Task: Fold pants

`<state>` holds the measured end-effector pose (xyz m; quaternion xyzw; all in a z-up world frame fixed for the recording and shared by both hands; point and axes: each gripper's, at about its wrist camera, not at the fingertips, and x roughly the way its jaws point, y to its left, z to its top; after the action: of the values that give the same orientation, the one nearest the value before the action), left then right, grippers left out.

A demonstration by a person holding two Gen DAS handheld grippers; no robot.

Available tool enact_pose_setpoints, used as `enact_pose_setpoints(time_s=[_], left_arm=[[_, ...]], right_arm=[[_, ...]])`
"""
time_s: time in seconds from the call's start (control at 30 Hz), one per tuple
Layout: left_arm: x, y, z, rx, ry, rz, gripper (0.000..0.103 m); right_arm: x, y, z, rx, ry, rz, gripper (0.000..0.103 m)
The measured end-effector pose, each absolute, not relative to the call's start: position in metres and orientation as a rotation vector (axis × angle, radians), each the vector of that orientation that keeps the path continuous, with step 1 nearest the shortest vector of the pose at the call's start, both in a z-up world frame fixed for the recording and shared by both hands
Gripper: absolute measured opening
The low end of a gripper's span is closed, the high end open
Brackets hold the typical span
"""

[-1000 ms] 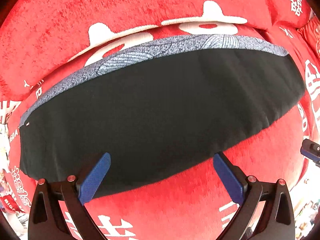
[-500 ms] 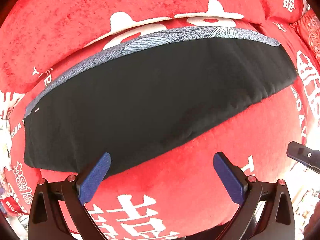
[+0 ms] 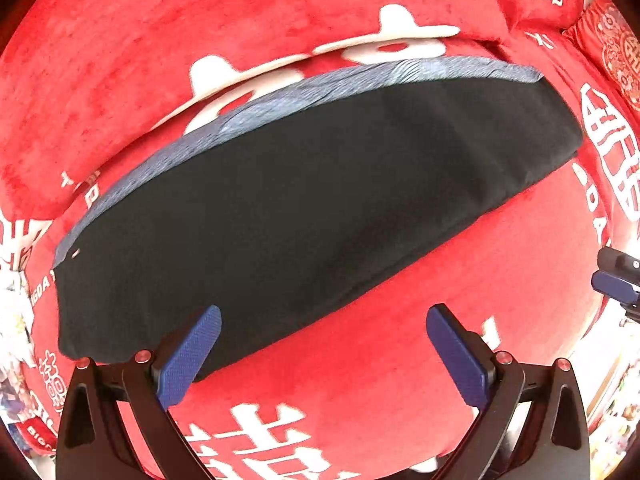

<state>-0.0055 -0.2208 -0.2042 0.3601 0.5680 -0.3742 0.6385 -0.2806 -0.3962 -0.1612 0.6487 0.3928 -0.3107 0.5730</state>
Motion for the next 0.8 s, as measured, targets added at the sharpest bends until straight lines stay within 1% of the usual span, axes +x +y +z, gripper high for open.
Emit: enact_pose_setpoints(time_s=[0.2,0.33,0.53,0.7,0.73,0.8], left_arm=[[-0.021,-0.272,-0.203,0.770,1.321,-0.821,0.103],[-0.031,-0.305,-0.209,0.770,1.310,-0.814,0.103],[-0.030,-0.355,-0.231,0.768,1.285,-0.775,0.103],[-0.030,-0.368,-0.250,0.787,1.301,-0.747,0.103],[-0.031,-0.368,-0.251,0.791,1.298,-0.748,0.103],[-0.035,-0.367,-0.255,0.815,1.305,-0.753,0.103]], right_arm=[[-0.304,-0.464,-0.175,1.579,0.855,-0.758,0.049],[-0.306,-0.500,-0.182,1.561,0.859,-0.754,0.049],[-0.321,-0.541,-0.206,1.591,0.812,-0.798,0.049],[-0.333,-0.568,-0.226,1.652,0.730,-0.845,0.049],[-0.334,-0.570,-0.227,1.667,0.713,-0.834,0.047],[-0.332,-0.575,-0.226,1.648,0.707,-0.811,0.011]])
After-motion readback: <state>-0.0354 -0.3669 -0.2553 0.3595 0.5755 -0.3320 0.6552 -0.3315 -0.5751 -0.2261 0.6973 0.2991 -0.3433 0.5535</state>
